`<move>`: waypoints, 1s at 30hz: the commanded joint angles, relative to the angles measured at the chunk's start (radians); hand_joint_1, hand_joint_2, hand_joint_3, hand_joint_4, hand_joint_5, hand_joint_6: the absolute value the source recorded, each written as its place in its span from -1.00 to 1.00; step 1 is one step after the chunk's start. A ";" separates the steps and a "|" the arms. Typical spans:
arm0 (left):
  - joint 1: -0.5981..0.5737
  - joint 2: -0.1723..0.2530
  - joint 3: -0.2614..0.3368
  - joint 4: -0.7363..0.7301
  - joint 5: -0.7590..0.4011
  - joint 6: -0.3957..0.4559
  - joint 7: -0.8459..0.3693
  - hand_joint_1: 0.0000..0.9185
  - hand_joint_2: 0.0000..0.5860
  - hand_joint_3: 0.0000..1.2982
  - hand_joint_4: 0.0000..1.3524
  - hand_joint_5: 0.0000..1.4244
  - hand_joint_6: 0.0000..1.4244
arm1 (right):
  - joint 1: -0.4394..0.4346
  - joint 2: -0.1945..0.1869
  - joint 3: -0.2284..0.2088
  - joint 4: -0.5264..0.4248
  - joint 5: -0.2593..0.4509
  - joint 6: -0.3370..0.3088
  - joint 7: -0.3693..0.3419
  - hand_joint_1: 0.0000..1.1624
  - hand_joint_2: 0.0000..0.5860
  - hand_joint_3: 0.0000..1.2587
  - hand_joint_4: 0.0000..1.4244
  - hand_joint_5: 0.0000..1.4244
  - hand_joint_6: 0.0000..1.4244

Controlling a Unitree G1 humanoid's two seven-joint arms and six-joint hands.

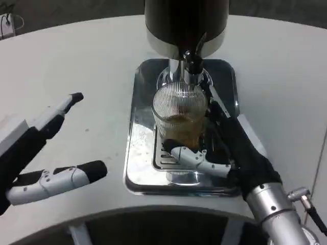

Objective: Grasp the cup under the faucet to collect the drink, then remove the cup.

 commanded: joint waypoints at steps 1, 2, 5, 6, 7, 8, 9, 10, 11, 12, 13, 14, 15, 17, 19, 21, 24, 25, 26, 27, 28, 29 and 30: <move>0.029 0.020 0.018 0.007 -0.008 -0.016 -0.004 -1.00 -0.98 -1.00 -1.00 -1.00 -0.78 | -0.036 0.030 0.006 0.055 -0.011 -0.031 -0.043 0.33 -0.23 -1.00 -0.94 -0.83 -0.82; 0.031 0.022 0.019 0.007 -0.009 -0.016 -0.004 -1.00 -0.98 -1.00 -1.00 -1.00 -0.78 | -0.042 0.033 0.004 0.064 -0.010 -0.033 -0.047 0.33 -0.23 -1.00 -0.94 -0.83 -0.82; 0.033 0.028 0.019 0.007 -0.007 -0.007 -0.003 -1.00 -1.00 -1.00 -1.00 -1.00 -0.78 | -0.061 0.041 -0.001 0.093 -0.007 -0.038 -0.060 0.34 -0.24 -1.00 -0.94 -0.83 -0.83; 0.032 0.029 0.017 0.007 -0.006 -0.003 -0.002 -1.00 -1.00 -1.00 -1.00 -1.00 -0.78 | -0.067 0.043 -0.002 0.101 -0.007 -0.039 -0.064 0.34 -0.24 -1.00 -0.94 -0.83 -0.83; 0.030 0.032 0.012 0.007 -0.003 0.002 -0.005 -1.00 -1.00 -1.00 -1.00 -1.00 -0.78 | -0.070 0.043 -0.002 0.106 -0.007 -0.040 -0.066 0.34 -0.24 -1.00 -0.94 -0.83 -0.83; 0.029 0.034 0.009 0.006 -0.002 0.006 -0.006 -1.00 -1.00 -1.00 -1.00 -1.00 -0.78 | -0.077 0.044 -0.002 0.116 -0.007 -0.041 -0.068 0.34 -0.24 -1.00 -0.94 -0.83 -0.83; 0.027 0.037 0.005 0.006 0.000 0.010 -0.008 -1.00 -1.00 -1.00 -1.00 -1.00 -0.78 | -0.081 0.046 -0.002 0.124 -0.008 -0.041 -0.072 0.34 -0.24 -1.00 -0.94 -0.83 -0.84; 0.024 0.039 0.001 0.007 0.002 0.015 -0.008 -1.00 -1.00 -1.00 -1.00 -1.00 -0.78 | -0.084 0.047 -0.003 0.129 -0.009 -0.041 -0.075 0.34 -0.24 -1.00 -0.94 -0.83 -0.84; 0.023 0.040 -0.001 0.007 0.002 0.019 -0.008 -1.00 -1.00 -1.00 -1.00 -1.00 -0.78 | -0.086 0.049 -0.002 0.132 -0.011 -0.041 -0.078 0.34 -0.24 -1.00 -0.94 -0.83 -0.84; 0.021 0.042 -0.004 0.007 0.003 0.024 -0.008 -1.00 -1.00 -1.00 -1.00 -1.00 -0.78 | -0.088 0.050 -0.001 0.135 -0.014 -0.038 -0.083 0.34 -0.24 -1.00 -0.94 -0.83 -0.85; 0.018 0.044 -0.008 0.008 0.006 0.029 -0.007 -1.00 -1.00 -1.00 -1.00 -1.00 -0.78 | -0.089 0.052 -0.001 0.136 -0.016 -0.037 -0.085 0.34 -0.24 -1.00 -0.94 -0.83 -0.86; 0.016 0.046 -0.010 0.008 0.007 0.032 -0.007 -1.00 -1.00 -1.00 -1.00 -1.00 -0.78 | -0.093 0.054 0.000 0.142 -0.016 -0.035 -0.089 0.34 -0.24 -1.00 -0.94 -0.83 -0.86; 0.014 0.048 -0.013 0.009 0.009 0.037 -0.007 -1.00 -1.00 -1.00 -1.00 -1.00 -0.78 | -0.097 0.057 -0.001 0.147 -0.016 -0.033 -0.092 0.34 -0.24 -1.00 -0.94 -0.83 -0.86; 0.011 0.051 -0.018 0.010 0.012 0.044 -0.006 -1.00 -1.00 -1.00 -1.00 -1.00 -0.78 | -0.103 0.061 -0.001 0.154 -0.015 -0.033 -0.097 0.34 -0.24 -1.00 -0.94 -0.83 -0.86; 0.009 0.055 -0.022 0.010 0.014 0.050 -0.007 -1.00 -1.00 -1.00 -1.00 -1.00 -0.78 | -0.109 0.065 0.002 0.162 -0.015 -0.034 -0.100 0.34 -0.24 -1.00 -0.94 -0.83 -0.86; 0.007 0.058 -0.025 0.011 0.016 0.057 -0.008 -1.00 -1.00 -1.00 -1.00 -1.00 -0.78 | -0.115 0.069 0.004 0.168 -0.016 -0.034 -0.104 0.34 -0.24 -1.00 -0.93 -0.82 -0.86; 0.003 0.064 -0.029 0.014 0.019 0.066 -0.010 -1.00 -1.00 -1.00 -1.00 -1.00 -0.78 | -0.124 0.076 0.006 0.178 -0.017 -0.031 -0.112 0.34 -0.24 -1.00 -0.93 -0.81 -0.86; 0.002 0.066 -0.031 0.016 0.021 0.067 -0.010 -1.00 -1.00 -1.00 -1.00 -1.00 -0.78 | -0.130 0.080 0.008 0.183 -0.017 -0.028 -0.114 0.34 -0.24 -1.00 -0.91 -0.80 -0.86; 0.001 0.069 -0.033 0.018 0.021 0.066 -0.011 -1.00 -1.00 -1.00 -1.00 -1.00 -0.79 | -0.134 0.082 0.009 0.187 -0.017 -0.027 -0.115 0.34 -0.24 -1.00 -0.91 -0.80 -0.86; 0.000 0.072 -0.034 0.019 0.022 0.066 -0.011 -1.00 -1.00 -1.00 -1.00 -1.00 -0.79 | -0.140 0.084 0.011 0.192 -0.016 -0.026 -0.115 0.34 -0.24 -1.00 -0.90 -0.78 -0.85; -0.001 0.075 -0.036 0.021 0.024 0.066 -0.011 -1.00 -1.00 -1.00 -1.00 -1.00 -0.79 | -0.144 0.085 0.013 0.197 -0.017 -0.026 -0.115 0.34 -0.24 -1.00 -0.89 -0.78 -0.85; -0.003 0.078 -0.039 0.024 0.025 0.067 -0.010 -1.00 -1.00 -1.00 -1.00 -1.00 -0.79 | -0.147 0.085 0.014 0.201 -0.017 -0.026 -0.115 0.34 -0.24 -1.00 -0.89 -0.78 -0.85; -0.004 0.080 -0.041 0.025 0.026 0.067 -0.009 -1.00 -1.00 -1.00 -1.00 -1.00 -0.79 | -0.150 0.086 0.016 0.206 -0.017 -0.025 -0.115 0.34 -0.24 -1.00 -0.88 -0.78 -0.85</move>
